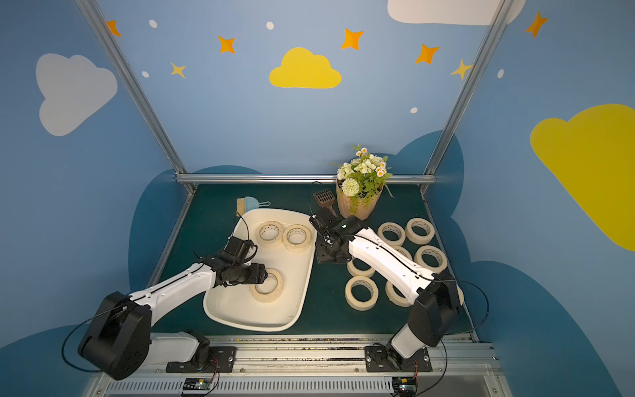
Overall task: Take out the art tape in the storage box
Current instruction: Pick up the art tape from the storage box.
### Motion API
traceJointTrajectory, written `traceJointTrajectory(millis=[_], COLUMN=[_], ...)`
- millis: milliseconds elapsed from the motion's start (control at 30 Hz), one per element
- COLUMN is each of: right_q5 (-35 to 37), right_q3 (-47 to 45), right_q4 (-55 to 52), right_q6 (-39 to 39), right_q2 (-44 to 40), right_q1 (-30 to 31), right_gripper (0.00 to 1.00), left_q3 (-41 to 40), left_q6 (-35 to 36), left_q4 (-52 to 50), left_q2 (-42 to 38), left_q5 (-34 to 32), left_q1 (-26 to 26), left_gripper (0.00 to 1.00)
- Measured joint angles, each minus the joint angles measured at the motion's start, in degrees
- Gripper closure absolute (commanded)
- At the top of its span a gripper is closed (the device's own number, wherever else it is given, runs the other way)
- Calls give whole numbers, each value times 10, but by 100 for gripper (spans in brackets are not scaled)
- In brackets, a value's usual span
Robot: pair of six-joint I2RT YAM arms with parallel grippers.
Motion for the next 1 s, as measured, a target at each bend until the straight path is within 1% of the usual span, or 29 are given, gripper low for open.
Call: traceJointTrajectory(millis=[100,167,200,267,433,567,700,733,800,833,867,900,933,967,1000], right_q5=[-16,-25,-31,-42,-73,-93,-108,-110,-114,-115,-116,-116,-118,-111,-112], right_q3=[8,18,26,43,104,161,199,207,218,222,224,224,224,224,224], right_q4=[-6,-9,-10,-10,-10,-7,-4,-3,-3,-2,-2,-2,-6,-16,-19], right_q6=[-1,-1,0,0,2,2,5,5,6,7,10,10,4,4,7], right_q2=[5,14,20,33,77,131,181,193,214,223,230,234,236,240,242], right_q1=[9,19,26,40,70,87,95,95,96,96,96,96,96,99,99], right_gripper=[34,34,34,34,34,35,36,38,48,58,73,84,96,100,100], left_q3=[0,2,6,22,83,131,158,162,165,165,165,165,165,166,167], left_q6=[0,6,6,14,31,36,42,43,43,43,43,43,45,43,45], left_q4=[0,-4,-6,-25,-75,-103,-121,-126,-134,-138,-142,-144,-141,-132,-129], left_q2=[13,15,15,15,1,-28,-40,-42,-43,-44,-45,-46,-46,-50,-56], left_q5=[5,5,3,0,-13,-26,-31,-33,-36,-37,-38,-40,-40,-39,-37], left_q1=[-6,-11,-13,-15,-23,-43,-61,-64,-68,-70,-71,-73,-74,-75,-75], left_gripper=[72,83,86,88,86,85,85,85,84,83,81,74,59,40,26])
